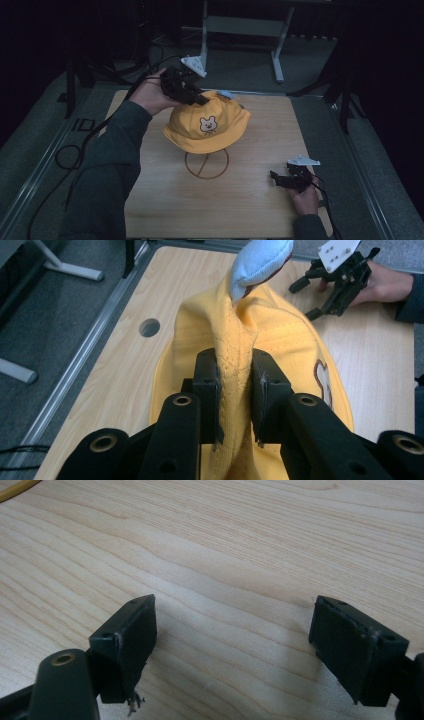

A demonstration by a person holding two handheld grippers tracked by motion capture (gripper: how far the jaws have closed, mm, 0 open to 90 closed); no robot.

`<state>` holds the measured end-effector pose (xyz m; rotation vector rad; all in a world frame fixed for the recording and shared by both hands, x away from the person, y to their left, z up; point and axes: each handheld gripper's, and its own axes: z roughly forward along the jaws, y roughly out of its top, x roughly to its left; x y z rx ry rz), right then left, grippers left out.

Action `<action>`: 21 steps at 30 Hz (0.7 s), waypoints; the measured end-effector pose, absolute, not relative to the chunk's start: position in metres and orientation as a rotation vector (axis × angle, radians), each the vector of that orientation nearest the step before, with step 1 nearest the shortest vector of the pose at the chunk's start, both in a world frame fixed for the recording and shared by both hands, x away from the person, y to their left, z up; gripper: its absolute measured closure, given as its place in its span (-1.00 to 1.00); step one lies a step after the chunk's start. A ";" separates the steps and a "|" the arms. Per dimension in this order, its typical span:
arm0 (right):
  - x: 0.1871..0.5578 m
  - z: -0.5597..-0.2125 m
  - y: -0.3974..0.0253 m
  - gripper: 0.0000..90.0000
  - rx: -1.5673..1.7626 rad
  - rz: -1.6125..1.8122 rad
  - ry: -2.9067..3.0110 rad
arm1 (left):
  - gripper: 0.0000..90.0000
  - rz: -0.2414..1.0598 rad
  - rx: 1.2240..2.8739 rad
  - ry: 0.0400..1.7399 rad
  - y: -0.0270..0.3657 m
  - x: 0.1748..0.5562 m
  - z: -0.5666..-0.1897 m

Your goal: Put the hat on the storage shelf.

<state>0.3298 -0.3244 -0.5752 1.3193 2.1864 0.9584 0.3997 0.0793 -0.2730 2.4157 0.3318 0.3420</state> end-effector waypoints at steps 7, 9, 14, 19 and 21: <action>0.330 -0.575 -0.324 -0.57 1.317 0.959 2.186 | 0.68 0.335 2.420 0.312 0.063 0.400 -0.286; 0.330 -0.575 -0.325 -0.57 1.315 0.959 2.188 | 0.67 0.337 2.428 0.301 0.059 0.399 -0.290; 0.330 -0.575 -0.325 -0.57 1.313 0.958 2.189 | 0.62 0.301 2.433 0.287 0.055 0.398 -0.300; 0.330 -0.575 -0.325 -0.57 1.313 0.959 2.189 | 0.34 0.265 2.427 0.328 0.057 0.401 -0.304; 0.330 -0.575 -0.325 -0.57 1.313 0.959 2.189 | 0.18 0.260 2.411 0.343 0.059 0.400 -0.303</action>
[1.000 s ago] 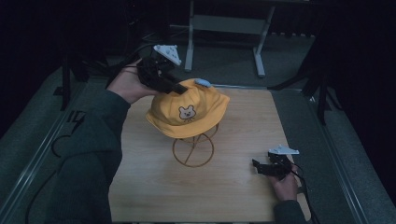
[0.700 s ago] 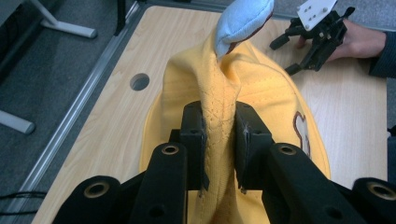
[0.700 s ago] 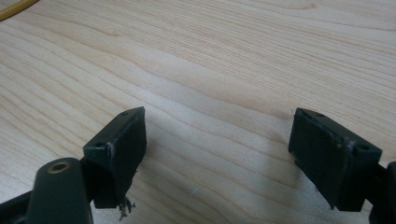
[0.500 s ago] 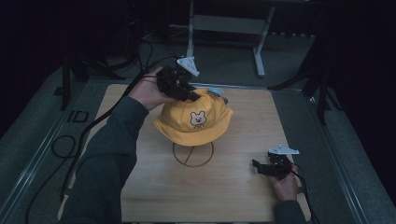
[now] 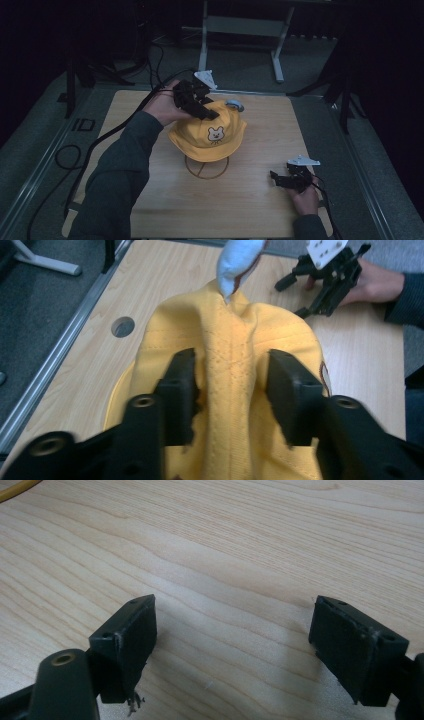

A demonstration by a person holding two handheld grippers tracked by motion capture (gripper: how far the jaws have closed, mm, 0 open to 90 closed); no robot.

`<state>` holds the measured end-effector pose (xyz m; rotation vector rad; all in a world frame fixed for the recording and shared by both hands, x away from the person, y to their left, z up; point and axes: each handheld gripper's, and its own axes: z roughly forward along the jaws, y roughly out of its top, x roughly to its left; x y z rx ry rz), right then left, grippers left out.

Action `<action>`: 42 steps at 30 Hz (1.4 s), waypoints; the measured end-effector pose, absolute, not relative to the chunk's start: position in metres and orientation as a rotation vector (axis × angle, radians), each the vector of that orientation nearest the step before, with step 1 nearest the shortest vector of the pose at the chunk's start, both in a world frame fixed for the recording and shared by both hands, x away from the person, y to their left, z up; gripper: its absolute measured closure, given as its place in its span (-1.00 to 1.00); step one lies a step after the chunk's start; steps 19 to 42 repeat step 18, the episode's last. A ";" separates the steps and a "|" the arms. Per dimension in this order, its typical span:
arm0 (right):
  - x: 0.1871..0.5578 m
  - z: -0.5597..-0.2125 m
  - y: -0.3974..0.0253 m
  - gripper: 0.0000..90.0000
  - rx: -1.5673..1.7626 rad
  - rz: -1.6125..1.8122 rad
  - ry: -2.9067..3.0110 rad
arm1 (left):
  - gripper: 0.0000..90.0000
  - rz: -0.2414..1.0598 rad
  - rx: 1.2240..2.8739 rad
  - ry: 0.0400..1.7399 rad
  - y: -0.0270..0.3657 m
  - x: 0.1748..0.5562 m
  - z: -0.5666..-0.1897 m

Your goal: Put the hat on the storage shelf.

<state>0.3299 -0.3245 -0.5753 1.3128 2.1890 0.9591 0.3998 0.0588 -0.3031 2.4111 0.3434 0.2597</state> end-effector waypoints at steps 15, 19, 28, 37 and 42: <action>0.330 -0.575 -0.324 -0.57 1.312 0.959 2.189 | -0.44 0.352 2.256 0.447 0.092 0.396 -0.284; 0.330 -0.575 -0.325 -0.57 1.310 0.959 2.190 | -0.45 0.364 2.251 0.462 0.099 0.396 -0.283; 0.330 -0.575 -0.325 -0.57 1.310 0.959 2.190 | -0.45 0.364 2.251 0.462 0.099 0.396 -0.283; 0.330 -0.575 -0.325 -0.57 1.310 0.959 2.190 | -0.45 0.364 2.251 0.462 0.099 0.396 -0.283; 0.330 -0.575 -0.325 -0.57 1.310 0.959 2.190 | -0.45 0.364 2.251 0.462 0.099 0.396 -0.283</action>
